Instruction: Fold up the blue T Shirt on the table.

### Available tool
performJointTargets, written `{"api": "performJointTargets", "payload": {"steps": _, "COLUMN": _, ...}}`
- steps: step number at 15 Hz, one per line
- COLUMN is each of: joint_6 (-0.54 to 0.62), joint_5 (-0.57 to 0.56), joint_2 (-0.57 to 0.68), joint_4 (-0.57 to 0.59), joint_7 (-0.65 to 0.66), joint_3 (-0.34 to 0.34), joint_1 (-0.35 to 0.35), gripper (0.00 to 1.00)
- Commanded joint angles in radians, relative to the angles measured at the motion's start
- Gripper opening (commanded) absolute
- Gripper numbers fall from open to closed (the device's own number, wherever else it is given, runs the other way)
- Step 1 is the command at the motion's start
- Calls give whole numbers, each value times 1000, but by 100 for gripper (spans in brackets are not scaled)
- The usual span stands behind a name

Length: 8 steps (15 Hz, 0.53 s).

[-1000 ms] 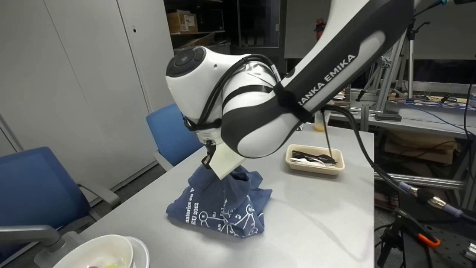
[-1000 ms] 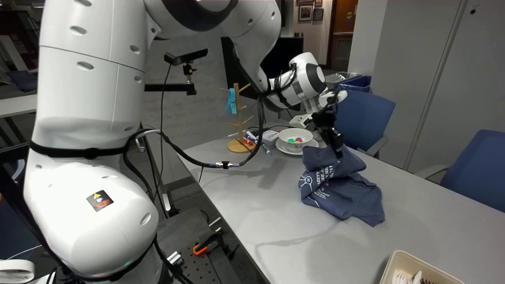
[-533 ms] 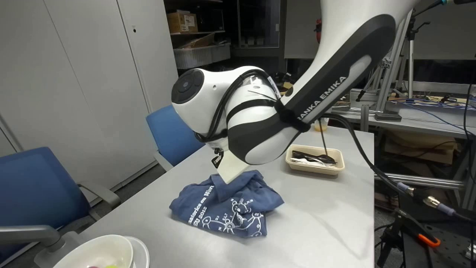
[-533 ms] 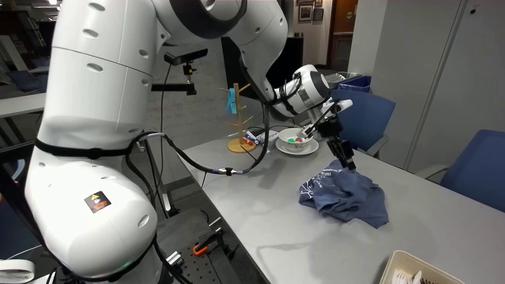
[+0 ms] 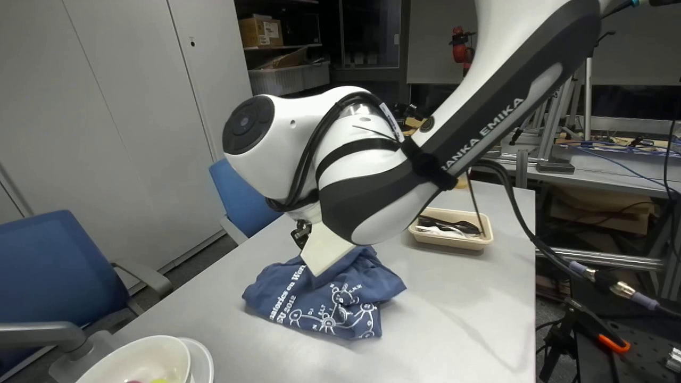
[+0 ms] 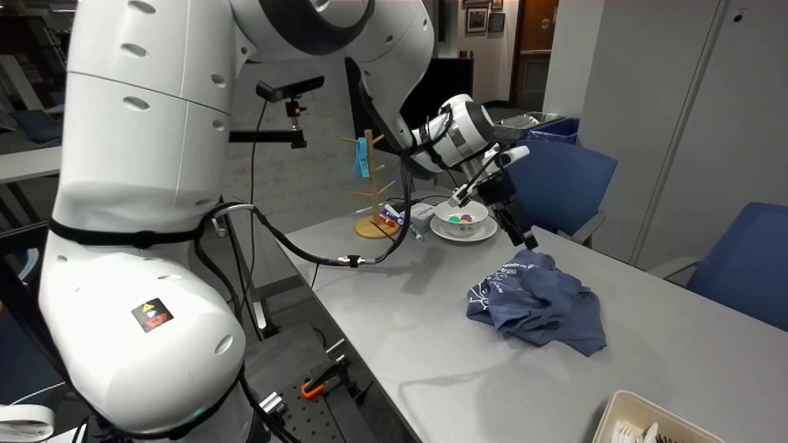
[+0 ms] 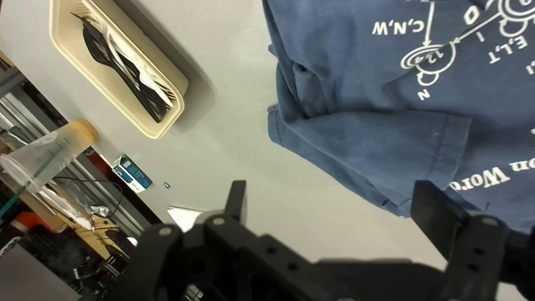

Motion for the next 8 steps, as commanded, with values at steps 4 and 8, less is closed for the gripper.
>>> {"api": "performJointTargets", "payload": {"steps": 4, "joint_6": 17, "joint_5": 13, "joint_2": -177, "joint_4": -151, "joint_7": -21, "joint_3": 106, "joint_1": -31, "gripper": 100}}
{"api": "performJointTargets", "payload": {"steps": 8, "joint_6": 48, "joint_5": 68, "joint_2": -306, "joint_4": -267, "joint_7": -74, "joint_3": 165, "joint_1": -50, "gripper": 100}}
